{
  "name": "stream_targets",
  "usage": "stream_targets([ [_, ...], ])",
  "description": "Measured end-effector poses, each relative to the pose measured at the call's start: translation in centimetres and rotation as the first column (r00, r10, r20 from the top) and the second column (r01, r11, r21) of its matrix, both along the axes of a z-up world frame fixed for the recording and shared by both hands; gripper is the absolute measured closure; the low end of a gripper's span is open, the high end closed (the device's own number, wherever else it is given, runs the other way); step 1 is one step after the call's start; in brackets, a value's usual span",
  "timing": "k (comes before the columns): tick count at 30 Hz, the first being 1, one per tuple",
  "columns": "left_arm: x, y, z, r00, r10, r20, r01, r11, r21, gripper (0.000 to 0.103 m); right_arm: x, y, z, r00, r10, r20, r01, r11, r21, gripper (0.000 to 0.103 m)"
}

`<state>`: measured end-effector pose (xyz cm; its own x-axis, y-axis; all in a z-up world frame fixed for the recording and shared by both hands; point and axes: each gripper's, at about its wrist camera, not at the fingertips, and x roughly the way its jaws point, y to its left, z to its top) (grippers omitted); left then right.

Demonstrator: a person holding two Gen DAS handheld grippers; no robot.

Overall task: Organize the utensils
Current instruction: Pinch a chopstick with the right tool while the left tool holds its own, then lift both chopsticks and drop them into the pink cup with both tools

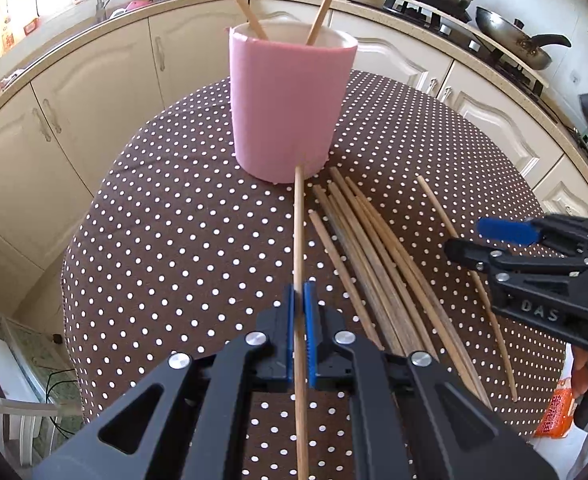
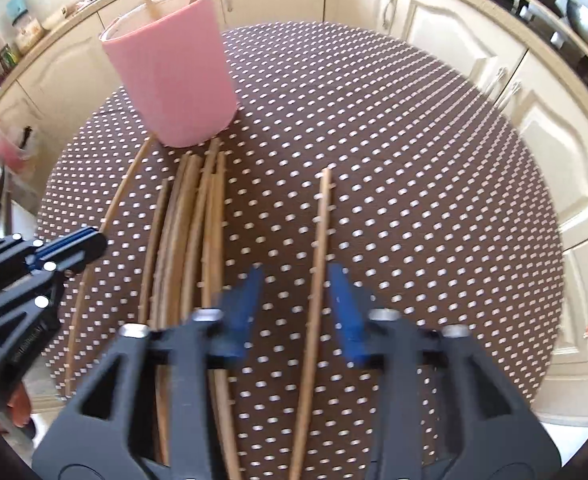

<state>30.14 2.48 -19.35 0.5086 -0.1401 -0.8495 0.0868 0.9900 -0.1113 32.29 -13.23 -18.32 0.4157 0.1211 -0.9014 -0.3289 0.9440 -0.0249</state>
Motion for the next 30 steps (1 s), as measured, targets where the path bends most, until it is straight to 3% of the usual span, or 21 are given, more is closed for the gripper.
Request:
stream_targets([
  [2,0.1,0.1,-0.1,1.0,-0.003,-0.002,0.003,1.0,0.0,0.098,0.0,-0.2,0.0,1.0,-0.001,-0.005,0.001,1.0,-0.016,0.056],
  [4,0.2,0.1,-0.2,1.0,-0.002,-0.003,0.002,1.0,0.0,0.098,0.3,-0.5,-0.4,1.0,-0.003,-0.026,0.002,1.0,-0.029,0.071],
  [6,0.3,0.0,-0.2,1.0,-0.004,-0.004,0.004,1.0,-0.004,0.098,0.7,-0.5,-0.8,0.998,0.002,-0.057,-0.003,1.0,-0.018,0.073],
  [13,0.2,-0.2,-0.3,1.0,-0.005,-0.005,0.005,1.0,-0.001,0.098,1.5,-0.6,-1.5,0.995,0.033,-0.094,-0.031,0.999,0.02,0.096],
  [18,-0.2,-0.3,0.4,1.0,-0.017,0.019,0.017,0.999,-0.036,0.098,1.3,-1.9,-1.0,0.996,0.029,-0.083,-0.023,0.996,0.081,0.097],
  [24,-1.5,-0.9,2.5,0.991,-0.068,0.116,0.077,0.994,-0.075,0.098,-1.0,-4.1,2.3,0.998,0.021,0.064,-0.033,0.98,0.198,0.097],
  [30,-3.5,-1.6,6.3,0.943,-0.073,0.325,0.103,0.992,-0.075,0.098,-3.8,-5.3,8.3,0.961,-0.005,0.275,-0.091,0.938,0.336,0.097],
])
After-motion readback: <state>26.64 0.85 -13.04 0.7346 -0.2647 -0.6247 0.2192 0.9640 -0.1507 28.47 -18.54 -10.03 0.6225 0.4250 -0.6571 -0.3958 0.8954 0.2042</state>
